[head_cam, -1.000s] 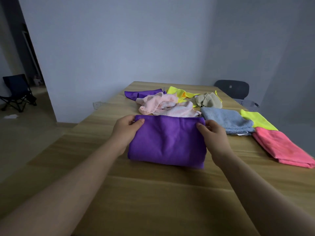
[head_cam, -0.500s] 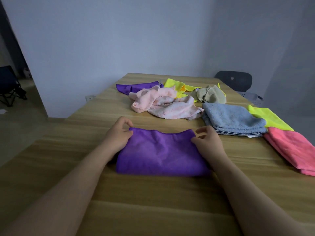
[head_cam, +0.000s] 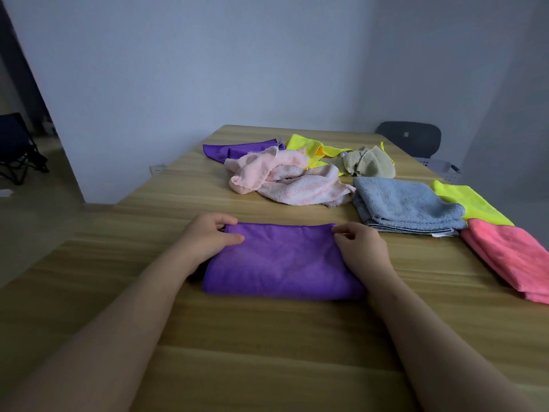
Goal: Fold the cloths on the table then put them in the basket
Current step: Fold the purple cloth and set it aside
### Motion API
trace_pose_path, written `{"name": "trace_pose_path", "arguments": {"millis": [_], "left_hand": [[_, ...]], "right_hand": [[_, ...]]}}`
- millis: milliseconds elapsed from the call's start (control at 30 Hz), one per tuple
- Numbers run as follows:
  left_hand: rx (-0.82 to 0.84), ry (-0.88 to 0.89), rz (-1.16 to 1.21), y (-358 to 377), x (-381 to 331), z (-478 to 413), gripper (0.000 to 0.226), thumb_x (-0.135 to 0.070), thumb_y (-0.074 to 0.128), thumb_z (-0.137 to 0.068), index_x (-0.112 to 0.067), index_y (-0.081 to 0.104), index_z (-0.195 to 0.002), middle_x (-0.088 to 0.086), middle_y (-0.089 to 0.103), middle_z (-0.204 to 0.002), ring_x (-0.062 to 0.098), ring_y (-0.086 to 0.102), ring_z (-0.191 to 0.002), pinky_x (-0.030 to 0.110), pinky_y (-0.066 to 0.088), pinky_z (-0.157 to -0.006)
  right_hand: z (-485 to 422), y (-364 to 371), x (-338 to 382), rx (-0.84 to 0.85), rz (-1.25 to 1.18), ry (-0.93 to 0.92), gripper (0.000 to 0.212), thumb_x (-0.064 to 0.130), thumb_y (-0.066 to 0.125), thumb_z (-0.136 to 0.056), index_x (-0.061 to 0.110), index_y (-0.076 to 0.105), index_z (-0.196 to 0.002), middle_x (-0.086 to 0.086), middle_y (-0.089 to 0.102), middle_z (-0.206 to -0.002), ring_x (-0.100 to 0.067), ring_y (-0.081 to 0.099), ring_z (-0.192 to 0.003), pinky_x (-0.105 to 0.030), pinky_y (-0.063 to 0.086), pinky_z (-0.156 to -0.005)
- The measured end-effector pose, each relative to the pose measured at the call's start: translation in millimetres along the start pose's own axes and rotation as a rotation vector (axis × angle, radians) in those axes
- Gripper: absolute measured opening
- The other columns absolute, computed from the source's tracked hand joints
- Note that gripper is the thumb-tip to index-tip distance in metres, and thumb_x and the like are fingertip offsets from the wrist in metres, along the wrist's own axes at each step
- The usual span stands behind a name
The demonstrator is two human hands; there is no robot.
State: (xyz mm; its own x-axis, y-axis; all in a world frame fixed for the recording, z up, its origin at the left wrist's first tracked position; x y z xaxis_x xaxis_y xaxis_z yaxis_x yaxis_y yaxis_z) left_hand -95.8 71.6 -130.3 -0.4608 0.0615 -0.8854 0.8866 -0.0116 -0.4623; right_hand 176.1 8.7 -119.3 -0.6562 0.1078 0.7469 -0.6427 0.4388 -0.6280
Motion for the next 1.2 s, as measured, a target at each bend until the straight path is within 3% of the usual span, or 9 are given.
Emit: {"name": "trace_pose_path", "arguments": {"millis": [233,400,533,633,733,900,1000,1100,1200], "left_hand": [[-0.015,-0.012,0.077,-3,2,2,0.037,0.0,0.071,-0.077,-0.01,0.065,-0.112,0.001,0.057,-0.105,0.008,0.05,-0.103,0.022,0.036,-0.086],[-0.029,-0.036,0.3,-9,2,4,0.03,0.002,0.067,-0.078,-0.024,0.067,-0.091,0.002,0.063,-0.102,0.009,0.06,-0.09,0.021,0.045,-0.078],[-0.054,0.023,-0.014,-7,1,2,0.029,-0.001,0.067,-0.076,-0.02,0.069,-0.099,0.001,0.063,-0.103,0.009,0.056,-0.097,0.021,0.04,-0.084],[-0.078,0.046,-0.207,-5,0,1,0.032,-0.008,0.067,-0.075,-0.017,0.07,-0.105,-0.002,0.064,-0.103,0.01,0.056,-0.099,0.02,0.038,-0.088],[-0.092,0.037,-0.219,-7,0,0,0.032,-0.01,0.067,-0.074,-0.018,0.07,-0.105,0.0,0.066,-0.108,0.012,0.058,-0.101,0.021,0.039,-0.088],[-0.093,0.039,-0.201,-6,1,0,0.043,-0.009,0.068,-0.072,-0.02,0.065,-0.114,0.0,0.063,-0.119,0.013,0.057,-0.104,0.023,0.041,-0.09],[-0.284,0.049,-0.055,-25,-6,11,0.058,-0.012,0.072,-0.071,-0.029,0.055,-0.123,-0.001,0.059,-0.121,0.018,0.06,-0.095,0.034,0.048,-0.089],[-0.397,0.314,0.086,-38,-41,39,0.045,-0.01,0.066,-0.079,-0.041,0.055,-0.11,-0.009,0.055,-0.117,0.009,0.056,-0.101,0.027,0.045,-0.09],[-0.2,0.585,-0.117,1,-72,68,0.036,-0.011,0.053,-0.091,-0.029,0.056,-0.122,-0.012,0.043,-0.138,0.003,0.038,-0.128,0.024,0.032,-0.104]], "right_hand": [[2,0,-1,0.046,-0.024,0.023,0.03,0.012,0.056,-0.084,0.021,0.069,-0.108,0.001,0.068,-0.11,-0.017,0.056,-0.105,-0.015,0.03,-0.072],[2,-3,-5,0.037,-0.121,0.06,0.024,0.011,0.052,-0.082,0.029,0.068,-0.085,0.008,0.062,-0.09,-0.013,0.051,-0.091,-0.02,0.033,-0.076],[3,-2,-4,0.038,-0.061,0.064,0.027,0.011,0.049,-0.084,0.021,0.071,-0.096,0.002,0.066,-0.098,-0.014,0.049,-0.089,-0.019,0.032,-0.074],[4,-2,-1,0.028,-0.004,0.048,0.028,0.011,0.05,-0.085,0.018,0.071,-0.101,0.001,0.068,-0.107,-0.019,0.055,-0.101,-0.015,0.028,-0.067],[3,-2,-1,0.001,0.02,0.037,0.028,0.01,0.05,-0.085,0.017,0.071,-0.102,-0.001,0.069,-0.11,-0.021,0.056,-0.105,-0.012,0.025,-0.061],[3,1,2,0.011,0.011,-0.008,0.029,0.008,0.05,-0.087,0.018,0.069,-0.107,-0.003,0.067,-0.112,-0.023,0.056,-0.109,-0.011,0.026,-0.066],[9,-12,3,-0.102,-0.087,-0.018,0.029,0.018,0.056,-0.088,0.019,0.063,-0.117,-0.003,0.062,-0.118,-0.021,0.053,-0.113,-0.019,0.032,-0.081],[28,-42,10,-0.322,-0.115,-0.073,0.031,0.014,0.053,-0.088,0.019,0.062,-0.117,-0.003,0.055,-0.122,-0.022,0.053,-0.109,-0.022,0.033,-0.08],[58,-43,50,-0.357,0.091,-0.369,0.03,0.007,0.055,-0.086,0.011,0.066,-0.113,-0.007,0.058,-0.127,-0.03,0.053,-0.112,-0.032,0.038,-0.088]]}}
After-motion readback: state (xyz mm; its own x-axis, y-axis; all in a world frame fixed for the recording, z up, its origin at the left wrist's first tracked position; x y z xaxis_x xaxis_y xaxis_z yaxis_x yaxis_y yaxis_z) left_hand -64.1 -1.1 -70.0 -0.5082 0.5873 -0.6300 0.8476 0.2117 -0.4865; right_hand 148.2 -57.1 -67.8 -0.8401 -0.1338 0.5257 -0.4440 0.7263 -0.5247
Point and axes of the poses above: each hand's wrist, its own z-axis away from the middle knuckle, its own y-axis out of the palm, x = y × z, the point moved 8 cm from there along -z, towards the middle knuckle
